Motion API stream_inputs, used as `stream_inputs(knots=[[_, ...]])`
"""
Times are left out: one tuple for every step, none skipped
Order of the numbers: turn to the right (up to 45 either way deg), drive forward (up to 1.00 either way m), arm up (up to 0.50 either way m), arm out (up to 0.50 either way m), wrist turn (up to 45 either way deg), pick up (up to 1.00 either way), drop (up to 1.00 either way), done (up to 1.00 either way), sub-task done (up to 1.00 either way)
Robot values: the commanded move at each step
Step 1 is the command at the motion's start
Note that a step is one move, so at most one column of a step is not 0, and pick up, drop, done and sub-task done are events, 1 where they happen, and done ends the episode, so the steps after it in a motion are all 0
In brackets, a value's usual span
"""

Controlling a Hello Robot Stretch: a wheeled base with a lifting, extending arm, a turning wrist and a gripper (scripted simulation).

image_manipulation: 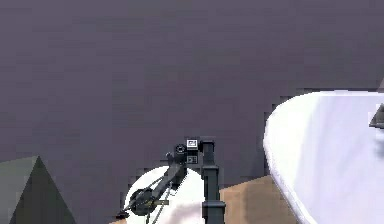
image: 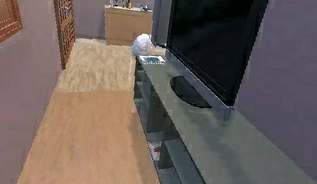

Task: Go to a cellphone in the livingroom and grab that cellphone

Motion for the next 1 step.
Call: stream_inputs(knots=[[0.0,0.0,0.0,0.0,45.0,0.0,0.0,0.0,0.0]])
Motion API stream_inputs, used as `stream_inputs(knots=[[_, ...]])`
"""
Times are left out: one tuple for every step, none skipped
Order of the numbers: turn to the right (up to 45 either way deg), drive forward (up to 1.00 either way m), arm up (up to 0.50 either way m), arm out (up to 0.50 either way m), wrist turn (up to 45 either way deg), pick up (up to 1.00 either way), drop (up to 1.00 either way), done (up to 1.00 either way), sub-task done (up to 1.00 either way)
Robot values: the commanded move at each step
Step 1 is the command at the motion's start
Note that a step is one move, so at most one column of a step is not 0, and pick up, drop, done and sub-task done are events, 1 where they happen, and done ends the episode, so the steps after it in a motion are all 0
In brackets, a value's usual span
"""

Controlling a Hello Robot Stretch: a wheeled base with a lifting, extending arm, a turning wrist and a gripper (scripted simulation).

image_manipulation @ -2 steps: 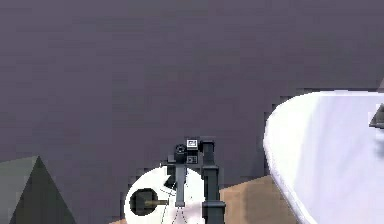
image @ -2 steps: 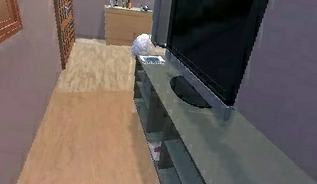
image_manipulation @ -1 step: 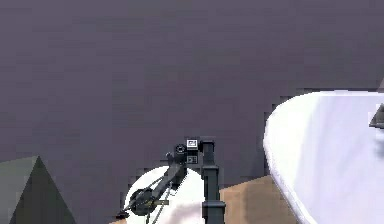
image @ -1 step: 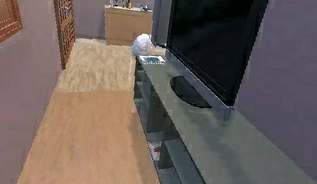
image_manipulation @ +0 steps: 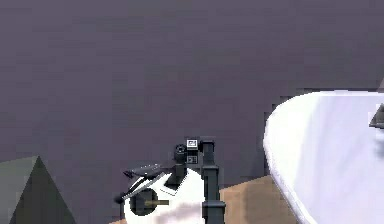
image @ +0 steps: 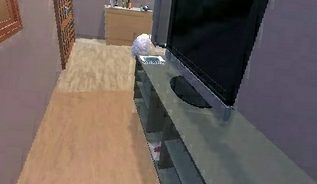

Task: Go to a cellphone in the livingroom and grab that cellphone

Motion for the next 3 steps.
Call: stream_inputs(knots=[[0.0,0.0,0.0,0.0,45.0,0.0,0.0,0.0,0.0],[0.0,0.0,0.0,0.0,27.0,0.0,0.0,0.0,0.0],[0.0,0.0,-0.3,0.0,0.0,0.0,0.0,0.0,0.0]])
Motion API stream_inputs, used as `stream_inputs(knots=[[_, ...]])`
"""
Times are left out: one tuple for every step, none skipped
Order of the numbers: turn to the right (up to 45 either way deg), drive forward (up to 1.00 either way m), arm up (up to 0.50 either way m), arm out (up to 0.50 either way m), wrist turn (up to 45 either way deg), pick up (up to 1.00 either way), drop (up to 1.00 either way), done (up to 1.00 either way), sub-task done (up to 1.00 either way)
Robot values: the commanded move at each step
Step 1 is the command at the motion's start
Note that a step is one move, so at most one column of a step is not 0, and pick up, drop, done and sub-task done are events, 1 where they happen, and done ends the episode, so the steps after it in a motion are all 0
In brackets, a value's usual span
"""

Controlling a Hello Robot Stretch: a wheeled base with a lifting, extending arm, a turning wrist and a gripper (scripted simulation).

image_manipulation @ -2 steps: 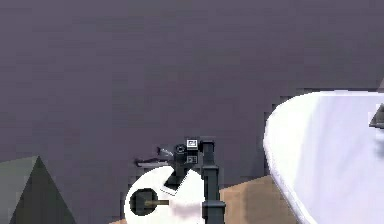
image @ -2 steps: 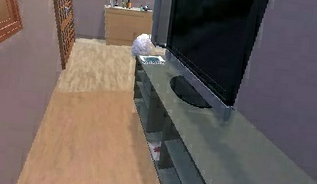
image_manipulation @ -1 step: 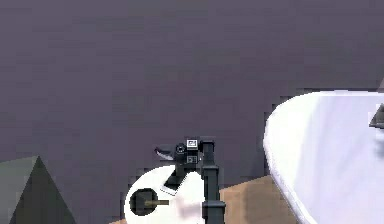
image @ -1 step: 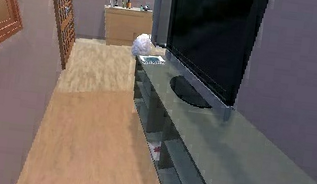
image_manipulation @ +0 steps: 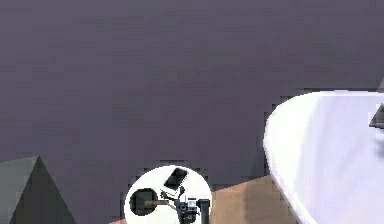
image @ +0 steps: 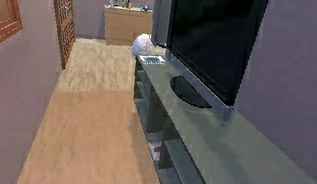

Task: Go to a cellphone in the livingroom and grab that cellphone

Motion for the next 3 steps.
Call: stream_inputs(knots=[[0.0,0.0,0.0,0.0,0.0,1.0,0.0,0.0,0.0],[0.0,0.0,0.1,0.0,0.0,0.0,0.0,0.0,0.0],[0.0,0.0,0.0,0.0,0.0,0.0,0.0,1.0,0.0]])
